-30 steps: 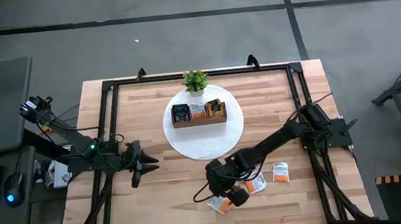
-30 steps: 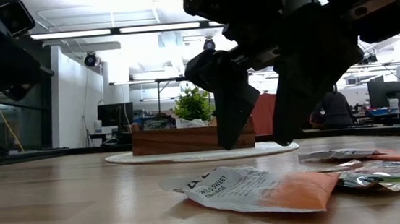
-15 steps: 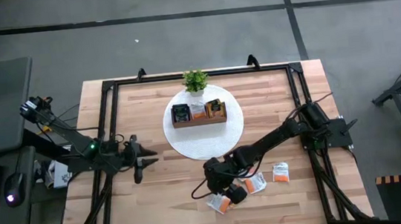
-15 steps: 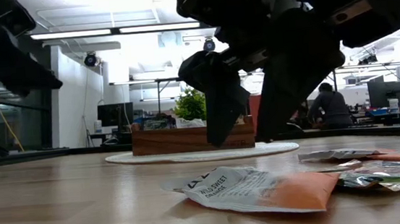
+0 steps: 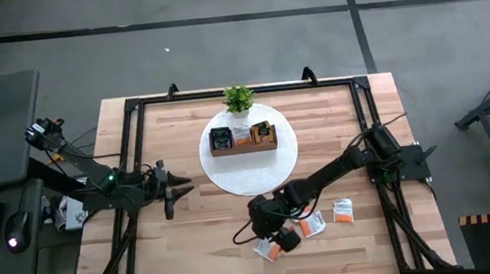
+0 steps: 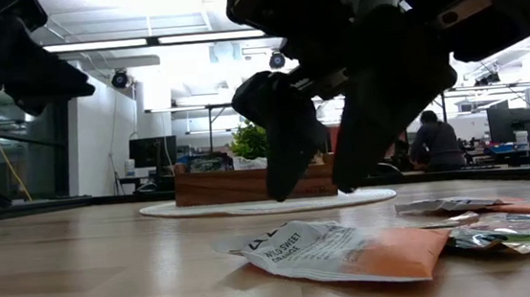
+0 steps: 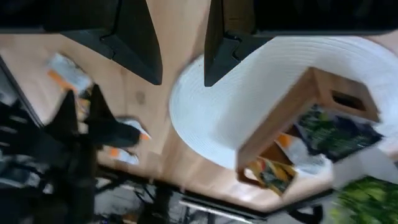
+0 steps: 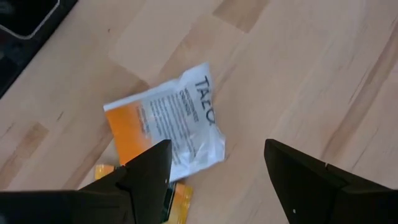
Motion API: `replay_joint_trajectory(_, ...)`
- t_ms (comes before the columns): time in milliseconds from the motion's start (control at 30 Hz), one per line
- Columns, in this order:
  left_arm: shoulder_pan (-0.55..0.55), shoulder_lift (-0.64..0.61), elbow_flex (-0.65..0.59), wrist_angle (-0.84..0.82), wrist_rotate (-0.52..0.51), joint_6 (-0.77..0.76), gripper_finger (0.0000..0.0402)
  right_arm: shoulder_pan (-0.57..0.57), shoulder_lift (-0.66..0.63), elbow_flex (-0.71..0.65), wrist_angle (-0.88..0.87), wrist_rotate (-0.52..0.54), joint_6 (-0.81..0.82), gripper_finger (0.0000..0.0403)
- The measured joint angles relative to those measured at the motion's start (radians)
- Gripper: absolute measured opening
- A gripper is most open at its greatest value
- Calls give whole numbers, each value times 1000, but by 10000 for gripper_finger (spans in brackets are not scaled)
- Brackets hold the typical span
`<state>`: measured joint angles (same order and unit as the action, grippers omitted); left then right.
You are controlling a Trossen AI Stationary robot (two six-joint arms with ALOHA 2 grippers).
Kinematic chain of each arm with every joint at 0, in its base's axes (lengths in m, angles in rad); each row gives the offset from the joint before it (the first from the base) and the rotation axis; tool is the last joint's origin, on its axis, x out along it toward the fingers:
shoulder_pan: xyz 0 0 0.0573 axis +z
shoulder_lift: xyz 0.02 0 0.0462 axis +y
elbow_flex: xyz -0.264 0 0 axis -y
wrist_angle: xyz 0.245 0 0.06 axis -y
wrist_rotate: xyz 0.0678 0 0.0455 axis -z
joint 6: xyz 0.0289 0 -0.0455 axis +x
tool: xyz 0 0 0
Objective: Pick & Place Tea
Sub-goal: Put the white orange tea bag into the middle section of the wooden organizer
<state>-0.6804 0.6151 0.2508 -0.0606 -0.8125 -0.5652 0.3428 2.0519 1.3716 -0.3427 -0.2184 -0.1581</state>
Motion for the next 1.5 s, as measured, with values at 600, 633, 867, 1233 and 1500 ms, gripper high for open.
replay_joint_trajectory(600,275,-303,-187,228,527,220,117,0,6,0,18,-20,22,252)
replay_joint_trajectory(633,305,-314,-189,228,564,236,117,0,6,0,18,-19,22,252)
replay_joint_trajectory(867,458,-345,-234,203,768,221,117,0,6,0,18,-20,26,252)
replay_joint_trajectory(1233,464,-343,-236,138,780,285,117,-2,41,0,4,-33,25,252)
replay_joint_trajectory(1500,464,-343,-237,103,774,195,117,-2,43,0,4,-29,25,251)
